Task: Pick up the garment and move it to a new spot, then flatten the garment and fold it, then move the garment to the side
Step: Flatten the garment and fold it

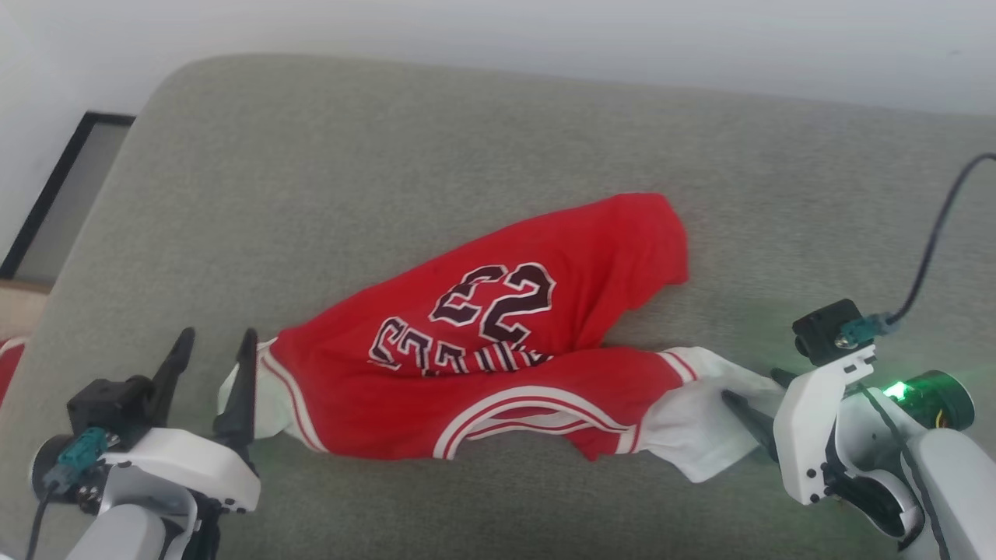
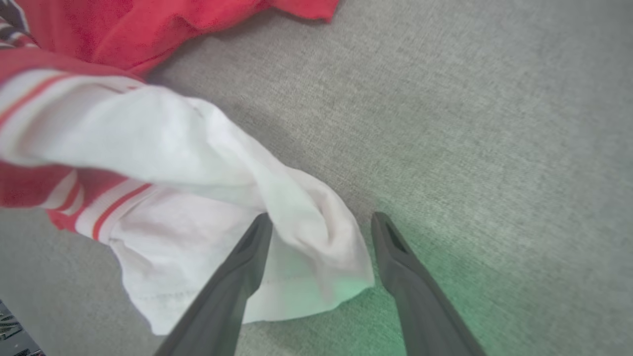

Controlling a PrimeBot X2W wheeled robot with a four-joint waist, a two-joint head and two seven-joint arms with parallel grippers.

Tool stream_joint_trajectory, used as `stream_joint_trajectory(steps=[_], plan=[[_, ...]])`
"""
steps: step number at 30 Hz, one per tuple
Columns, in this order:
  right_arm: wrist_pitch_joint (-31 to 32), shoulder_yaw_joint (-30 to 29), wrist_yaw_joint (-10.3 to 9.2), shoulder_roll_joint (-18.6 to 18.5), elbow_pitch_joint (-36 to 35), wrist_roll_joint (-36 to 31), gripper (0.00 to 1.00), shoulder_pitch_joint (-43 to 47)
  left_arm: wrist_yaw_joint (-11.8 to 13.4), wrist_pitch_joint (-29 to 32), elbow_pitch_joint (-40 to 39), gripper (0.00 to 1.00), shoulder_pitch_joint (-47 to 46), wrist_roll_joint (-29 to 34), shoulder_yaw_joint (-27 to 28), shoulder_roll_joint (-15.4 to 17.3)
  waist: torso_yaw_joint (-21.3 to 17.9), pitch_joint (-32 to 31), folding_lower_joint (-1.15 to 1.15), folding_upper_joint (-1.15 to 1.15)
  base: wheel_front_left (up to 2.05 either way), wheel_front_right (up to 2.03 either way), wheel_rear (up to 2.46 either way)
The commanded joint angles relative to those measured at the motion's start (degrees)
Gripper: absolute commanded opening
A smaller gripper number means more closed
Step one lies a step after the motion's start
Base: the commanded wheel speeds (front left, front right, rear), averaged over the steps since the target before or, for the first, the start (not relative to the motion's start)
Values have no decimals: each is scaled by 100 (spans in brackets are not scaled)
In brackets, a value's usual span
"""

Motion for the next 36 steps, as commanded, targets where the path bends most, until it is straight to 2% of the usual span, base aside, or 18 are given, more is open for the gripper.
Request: stream_joint_trajectory(steps=[1,6,7,8,12,23,36], plan=[[105,35,1,-30,80,43,100,-109,-57,-68,18,100,-89,55,44,-70,114,99,0,0,0,0,0],[296,326,1,-159,293,16,100,-322,-201,-123,29,100,-180,248,246,-307,259,220,0,0,0,0,0],[253,366,1,-169,340,6,44,-364,-223,-125,6,100,-187,316,313,-345,277,237,0,0,0,0,0],[228,454,1,-231,475,-39,0,-457,-275,-126,-61,100,-180,436,465,-456,316,269,0,0,0,0,0],[64,269,-6,-276,729,-82,0,-624,-431,-117,-65,100,-87,634,727,-642,341,294,0,0,0,0,0],[60,-524,-5,-750,1110,-173,0,-598,-810,-119,44,100,25,997,1307,-972,208,285,0,0,0,0,0],[437,-1392,-6,-769,1564,-513,0,-243,-1110,-119,262,100,-67,1241,1576,-1178,72,238,0,0,0,0,0]])
